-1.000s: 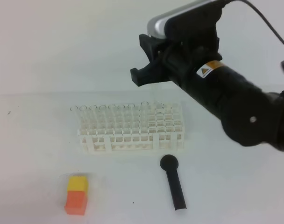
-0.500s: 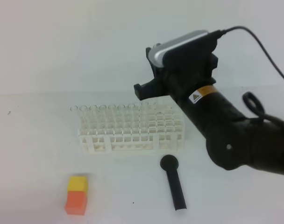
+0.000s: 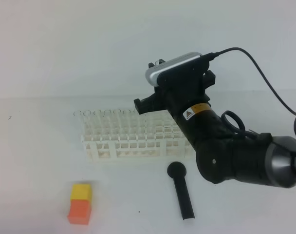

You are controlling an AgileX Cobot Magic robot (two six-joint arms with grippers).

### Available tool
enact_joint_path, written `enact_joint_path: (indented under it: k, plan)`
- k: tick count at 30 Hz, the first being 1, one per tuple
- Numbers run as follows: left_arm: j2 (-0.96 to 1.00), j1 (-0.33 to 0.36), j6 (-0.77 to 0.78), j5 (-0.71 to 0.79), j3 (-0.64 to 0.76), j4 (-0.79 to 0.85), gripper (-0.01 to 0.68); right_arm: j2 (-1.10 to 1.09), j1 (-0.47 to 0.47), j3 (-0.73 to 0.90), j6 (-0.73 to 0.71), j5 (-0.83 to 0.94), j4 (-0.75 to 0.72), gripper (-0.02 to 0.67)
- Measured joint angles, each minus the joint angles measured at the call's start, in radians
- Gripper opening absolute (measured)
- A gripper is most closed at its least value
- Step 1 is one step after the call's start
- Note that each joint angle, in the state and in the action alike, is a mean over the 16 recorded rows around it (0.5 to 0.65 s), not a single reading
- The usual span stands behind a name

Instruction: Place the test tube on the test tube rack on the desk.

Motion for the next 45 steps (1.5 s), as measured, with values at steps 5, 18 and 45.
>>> enact_joint_path:
  k: [5, 18, 45]
  plan:
    - [0.0, 0.0, 0.1, -0.003, 0.0, -0.077, -0.001, 0.012, 0.009, -0.011, 0.013, -0.001, -0.006, 0.123]
    - [0.0, 0.0, 0.243, -0.008, 0.0, -0.193, -0.001, 0.014, 0.03, -0.013, -0.001, -0.007, -0.003, 0.123]
    - [-0.003, -0.001, 0.269, -0.009, 0.006, -0.195, -0.001, 0.054, 0.063, -0.011, -0.039, -0.06, 0.154, 0.123]
